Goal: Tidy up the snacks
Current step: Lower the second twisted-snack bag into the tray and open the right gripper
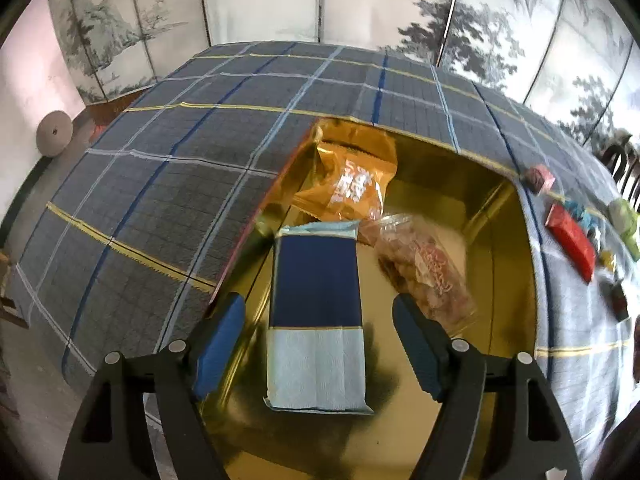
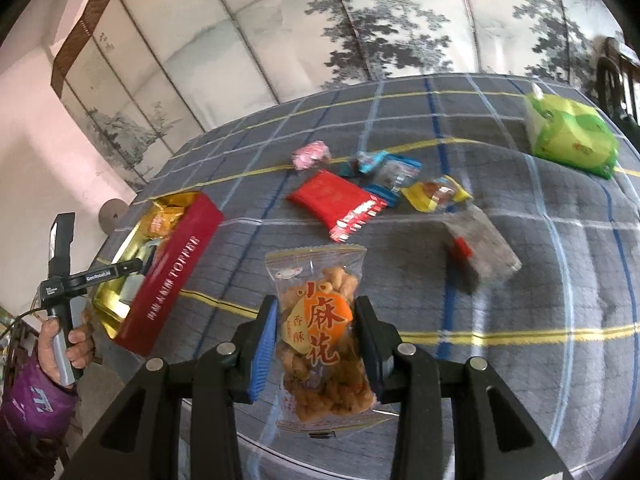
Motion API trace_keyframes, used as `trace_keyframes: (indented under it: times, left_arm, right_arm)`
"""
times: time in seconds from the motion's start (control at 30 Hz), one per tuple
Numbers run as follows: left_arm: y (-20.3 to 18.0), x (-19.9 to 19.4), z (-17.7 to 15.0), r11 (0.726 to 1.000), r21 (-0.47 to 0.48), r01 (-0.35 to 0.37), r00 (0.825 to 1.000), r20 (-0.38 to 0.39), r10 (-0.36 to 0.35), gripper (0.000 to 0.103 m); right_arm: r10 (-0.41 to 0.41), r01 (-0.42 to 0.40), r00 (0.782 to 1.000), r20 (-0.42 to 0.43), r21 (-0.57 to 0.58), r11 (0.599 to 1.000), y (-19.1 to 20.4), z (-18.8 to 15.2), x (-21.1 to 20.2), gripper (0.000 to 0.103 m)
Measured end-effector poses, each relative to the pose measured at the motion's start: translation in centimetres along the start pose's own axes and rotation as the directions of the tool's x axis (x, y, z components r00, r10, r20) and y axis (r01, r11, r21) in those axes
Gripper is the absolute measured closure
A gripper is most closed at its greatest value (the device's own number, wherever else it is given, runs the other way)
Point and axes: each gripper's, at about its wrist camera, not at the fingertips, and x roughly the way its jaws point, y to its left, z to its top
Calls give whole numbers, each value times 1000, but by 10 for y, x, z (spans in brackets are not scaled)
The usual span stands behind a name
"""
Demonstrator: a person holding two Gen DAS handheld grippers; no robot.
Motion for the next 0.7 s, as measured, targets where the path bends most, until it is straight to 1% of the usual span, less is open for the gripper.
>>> trace_keyframes:
  times: [0.07, 0.1, 0.13, 0.23, 0.33, 0.37, 0.4, 0.47, 0.5, 0.57, 0.6, 0.63, 0.7]
  left_arm:
    - [2, -5, 0, 1000, -14, 16, 1000, 4, -16, 23]
    - [3, -8, 0, 999, -25, 34, 999, 2, -34, 17]
    - [4, -11, -1, 998, -34, 43, 999, 2, -43, 13]
    - [5, -24, -8, 998, -47, 53, 998, 27, -51, 5]
    - [5, -37, -16, 996, -52, 72, 997, 34, -71, 4]
    - [6, -41, -19, 994, -61, 90, 996, 33, -88, 4]
    - [7, -45, -23, 989, -81, 126, 992, 19, -125, 1]
    - [10, -48, -28, 976, -111, 187, 982, -17, -190, 1]
    - [12, -53, -33, 965, -123, 232, 972, -6, -235, 1]
    - [15, -65, -40, 959, -124, 256, 966, 57, -250, 1]
    - [16, -71, -44, 957, -108, 269, 962, 82, -261, 1]
    - [16, -73, -46, 955, -100, 281, 958, 82, -274, 1]
    - [20, -73, -49, 952, -119, 281, 959, 78, -273, 1]
  right_arm:
    - [18, -18, 1000, 2, -12, 1000, 10, 5, 2, 64]
    - [32, -32, 999, 2, -28, 999, 19, 9, 4, 64]
    - [42, -42, 999, 3, -39, 998, 26, 12, 5, 64]
    - [90, -89, 996, -2, -84, 992, 55, 22, 12, 64]
    - [139, -139, 990, -14, -116, 983, 81, 33, 22, 64]
    - [154, -155, 988, -19, -123, 980, 89, 36, 25, 64]
    - [176, -179, 984, -31, -133, 975, 100, 41, 33, 64]
    - [202, -207, 978, -48, -145, 968, 116, 47, 43, 64]
    - [220, -227, 973, -61, -152, 962, 128, 52, 52, 64]
    - [250, -260, 965, -81, -153, 953, 142, 59, 64, 64]
    - [272, -284, 958, -96, -158, 946, 154, 65, 74, 64]
    - [281, -295, 954, -105, -165, 941, 161, 68, 80, 64]
    - [302, -324, 943, -139, -185, 928, 180, 75, 98, 64]
